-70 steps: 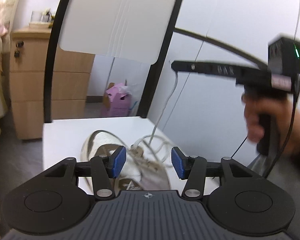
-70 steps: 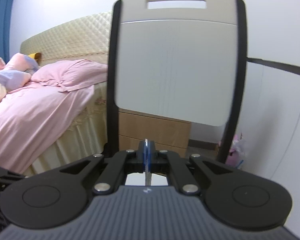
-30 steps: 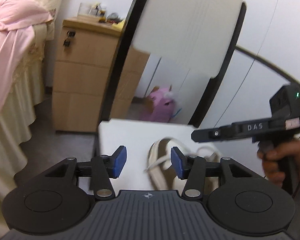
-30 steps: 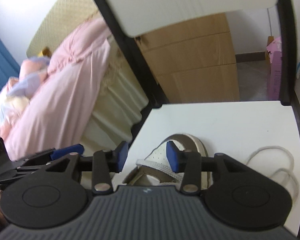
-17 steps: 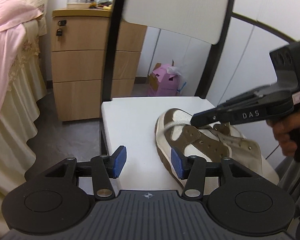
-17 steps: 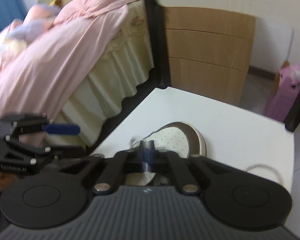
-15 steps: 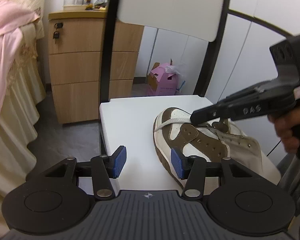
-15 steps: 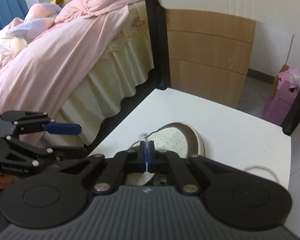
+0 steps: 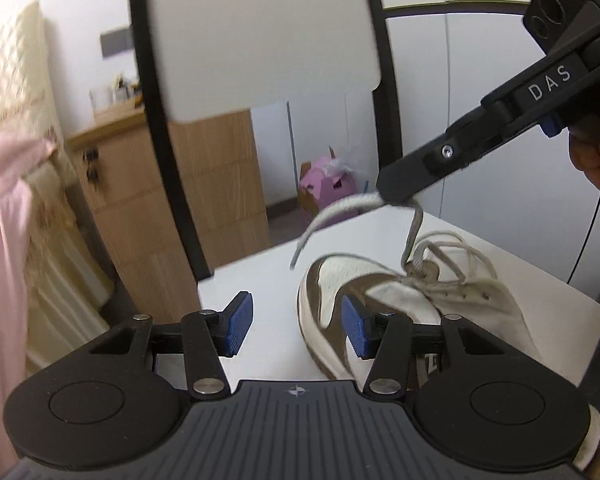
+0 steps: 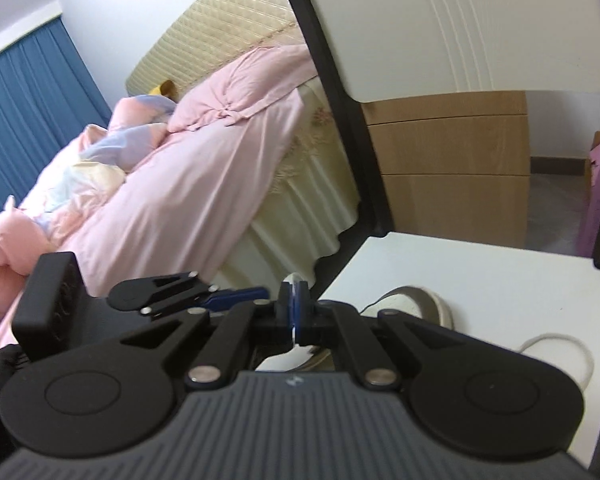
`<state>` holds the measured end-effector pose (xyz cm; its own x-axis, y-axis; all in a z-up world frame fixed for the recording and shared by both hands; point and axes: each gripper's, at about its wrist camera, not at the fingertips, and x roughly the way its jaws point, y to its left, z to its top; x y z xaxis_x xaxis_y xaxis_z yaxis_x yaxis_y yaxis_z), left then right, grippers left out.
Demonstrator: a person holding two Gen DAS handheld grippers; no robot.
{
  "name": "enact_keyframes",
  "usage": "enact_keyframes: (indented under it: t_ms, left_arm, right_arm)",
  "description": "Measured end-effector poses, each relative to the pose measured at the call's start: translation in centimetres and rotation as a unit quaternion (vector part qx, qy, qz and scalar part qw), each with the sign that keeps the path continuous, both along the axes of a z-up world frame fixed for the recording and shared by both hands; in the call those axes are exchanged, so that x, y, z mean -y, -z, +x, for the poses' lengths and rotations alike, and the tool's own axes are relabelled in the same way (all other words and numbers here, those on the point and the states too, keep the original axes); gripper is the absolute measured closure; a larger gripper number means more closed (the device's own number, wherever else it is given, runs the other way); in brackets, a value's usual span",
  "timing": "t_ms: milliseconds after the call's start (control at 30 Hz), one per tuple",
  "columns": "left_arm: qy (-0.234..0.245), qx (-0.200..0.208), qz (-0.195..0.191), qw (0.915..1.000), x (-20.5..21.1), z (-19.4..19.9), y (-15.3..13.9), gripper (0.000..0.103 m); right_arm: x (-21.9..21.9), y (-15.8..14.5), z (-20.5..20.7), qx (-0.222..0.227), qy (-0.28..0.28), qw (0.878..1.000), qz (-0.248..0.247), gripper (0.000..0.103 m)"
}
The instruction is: Lace up shoes with both hands
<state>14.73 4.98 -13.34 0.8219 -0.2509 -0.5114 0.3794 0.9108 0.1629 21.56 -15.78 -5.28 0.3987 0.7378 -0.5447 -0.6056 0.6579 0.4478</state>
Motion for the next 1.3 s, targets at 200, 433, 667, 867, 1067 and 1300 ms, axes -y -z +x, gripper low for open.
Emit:
enact_keyframes:
  t_ms: [200, 433, 667, 867, 1067, 1300]
  left_arm:
    - [-0.004, 0.030, 0.032, 0.9990, 1.3, 0.0, 0.3, 0.057]
    - [0.015, -0.001, -0.013, 0.9998, 1.1, 0.4, 0.2, 0.100]
    - [-0.007, -0.032, -0.094, 0.9951, -0.5, 1.4, -0.6, 0.100]
    - [-0.006, -0.033, -0.104, 0.9940, -0.2, 1.7, -0.8, 0.100]
    - [-0.012, -0.033, -0.097, 0.9946, 0.0, 1.6, -0.7, 0.100]
    - [-0.014, -0.036, -0.113, 0.9928, -0.5, 1.8, -1.0, 0.100]
  right_arm:
    - [0.6, -0.3, -0.5, -0.015, -0.025, 0.999, 0.019, 0.102]
    - [1.0, -0.6, -1.0, -0.025, -0.021, 0.999, 0.041, 0.101]
    - [2.0, 0.1, 0.0, -0.027, 0.051, 0.997, 0.047, 0.098]
    - [3.1, -0.6, -0.8, -0.020, 0.094, 0.991, 0.092, 0.094]
    - [2.3, -0.3, -1.9, -0.081, 0.060, 0.981, 0.163, 0.081]
    - [0.1, 0.6, -1.5, -0.097, 0.046, 0.989, 0.106, 0.067]
